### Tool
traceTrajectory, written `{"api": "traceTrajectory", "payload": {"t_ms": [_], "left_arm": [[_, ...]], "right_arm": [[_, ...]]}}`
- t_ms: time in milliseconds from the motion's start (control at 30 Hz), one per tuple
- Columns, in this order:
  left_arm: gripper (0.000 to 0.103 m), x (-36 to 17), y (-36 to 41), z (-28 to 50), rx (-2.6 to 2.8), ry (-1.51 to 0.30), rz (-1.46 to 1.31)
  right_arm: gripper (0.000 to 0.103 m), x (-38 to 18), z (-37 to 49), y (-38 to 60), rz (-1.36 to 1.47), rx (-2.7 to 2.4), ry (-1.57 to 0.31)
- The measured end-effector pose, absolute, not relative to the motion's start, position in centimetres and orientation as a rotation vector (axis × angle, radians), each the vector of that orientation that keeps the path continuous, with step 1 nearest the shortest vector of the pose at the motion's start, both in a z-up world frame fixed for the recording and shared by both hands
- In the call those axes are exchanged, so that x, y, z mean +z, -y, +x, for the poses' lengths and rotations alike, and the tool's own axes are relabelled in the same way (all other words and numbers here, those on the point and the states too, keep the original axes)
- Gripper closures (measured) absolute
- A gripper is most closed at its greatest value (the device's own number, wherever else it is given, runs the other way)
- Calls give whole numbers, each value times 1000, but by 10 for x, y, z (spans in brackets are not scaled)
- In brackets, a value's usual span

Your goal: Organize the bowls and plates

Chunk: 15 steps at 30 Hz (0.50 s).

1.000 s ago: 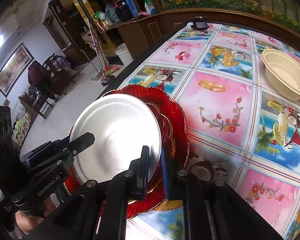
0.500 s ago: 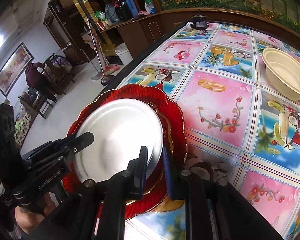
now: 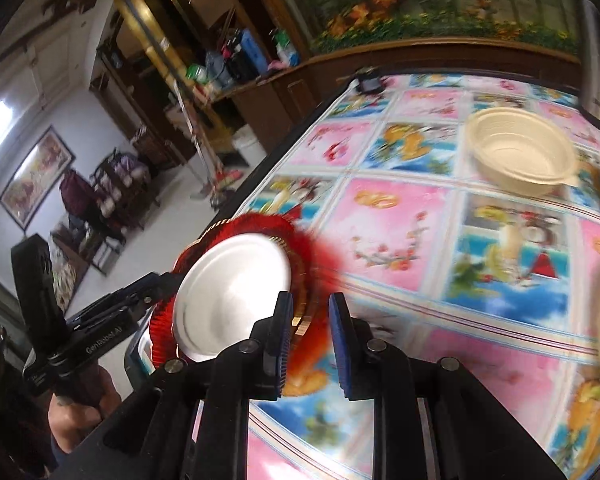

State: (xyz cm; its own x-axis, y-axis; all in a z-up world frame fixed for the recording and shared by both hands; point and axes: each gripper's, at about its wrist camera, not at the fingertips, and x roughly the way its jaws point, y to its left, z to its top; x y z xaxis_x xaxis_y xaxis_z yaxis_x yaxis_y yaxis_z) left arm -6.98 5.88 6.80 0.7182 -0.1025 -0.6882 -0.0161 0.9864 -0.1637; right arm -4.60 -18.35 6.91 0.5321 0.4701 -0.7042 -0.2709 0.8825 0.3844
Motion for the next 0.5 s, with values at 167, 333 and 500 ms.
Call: {"api": "traceTrajectory", "payload": {"t_ms": [167, 333, 500], "left_arm": [[62, 79, -34, -73, -110, -752, -129], [62, 82, 9, -77, -209, -763, -63], [62, 77, 57, -81, -315, -793, 14]], "right_arm": [[78, 83, -60, 265, 347, 335, -834], [70, 94, -76, 357, 410, 134, -751], [62, 89, -91, 445, 446, -114, -708]]}}
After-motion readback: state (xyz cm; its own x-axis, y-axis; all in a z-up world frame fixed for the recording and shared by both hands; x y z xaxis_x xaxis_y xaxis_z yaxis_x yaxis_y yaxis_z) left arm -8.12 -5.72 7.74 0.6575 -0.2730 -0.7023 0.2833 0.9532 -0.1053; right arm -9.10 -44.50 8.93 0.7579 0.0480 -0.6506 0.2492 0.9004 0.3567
